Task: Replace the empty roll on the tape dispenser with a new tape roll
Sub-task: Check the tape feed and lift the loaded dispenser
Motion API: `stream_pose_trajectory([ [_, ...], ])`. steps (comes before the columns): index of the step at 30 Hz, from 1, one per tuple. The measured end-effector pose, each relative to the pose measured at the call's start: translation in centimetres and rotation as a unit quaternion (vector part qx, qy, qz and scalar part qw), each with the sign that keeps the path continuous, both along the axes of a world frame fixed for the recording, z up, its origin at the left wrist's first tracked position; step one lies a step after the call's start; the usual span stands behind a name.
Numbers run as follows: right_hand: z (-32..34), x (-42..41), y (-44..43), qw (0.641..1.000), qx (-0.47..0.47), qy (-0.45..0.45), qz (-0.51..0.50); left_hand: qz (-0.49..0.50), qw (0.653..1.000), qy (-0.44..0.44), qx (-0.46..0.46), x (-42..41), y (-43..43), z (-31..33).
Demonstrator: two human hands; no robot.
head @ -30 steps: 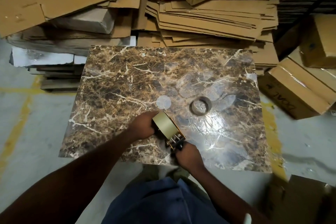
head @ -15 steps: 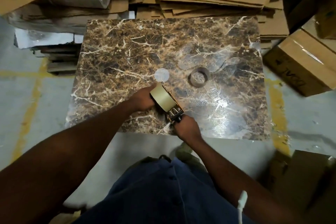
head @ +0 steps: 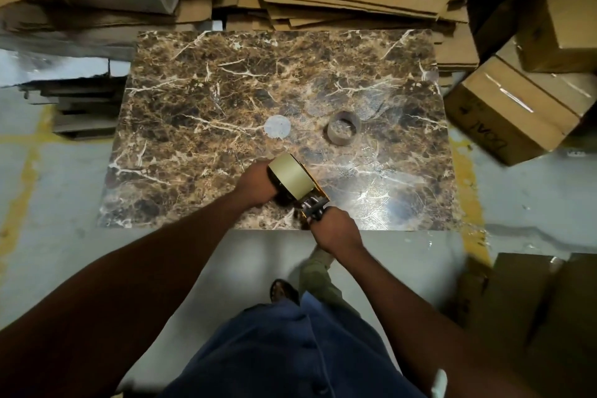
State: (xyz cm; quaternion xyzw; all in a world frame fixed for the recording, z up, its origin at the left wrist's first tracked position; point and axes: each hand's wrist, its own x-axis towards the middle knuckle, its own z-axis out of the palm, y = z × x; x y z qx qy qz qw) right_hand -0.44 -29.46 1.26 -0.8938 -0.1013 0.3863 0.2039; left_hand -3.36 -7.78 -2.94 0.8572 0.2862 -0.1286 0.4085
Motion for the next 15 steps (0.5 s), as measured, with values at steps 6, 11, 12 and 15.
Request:
stream_pose_trajectory([
  [6,2.1,0.9,1.6,0.998,-0.027,-0.022,0.052,0.006,0.998,0.018,-0.066,-0.5,1.6,-1.5],
  [11,4.1,1.0,2.3,0.997,-0.042,-0.028,0.064,0.005,0.999,0.024,-0.024,0.1,1.5,-1.4],
  [12,4.5,0.9,2.1,0.996,-0.048,-0.027,0.065,0.006,0.999,0.028,-0.026,0.1,1.6,-1.4],
  [15,5.4,0.7,1.8,0.994,-0.071,-0.017,0.086,0.003,0.999,0.021,-0.038,0.3,1.8,-1.5],
])
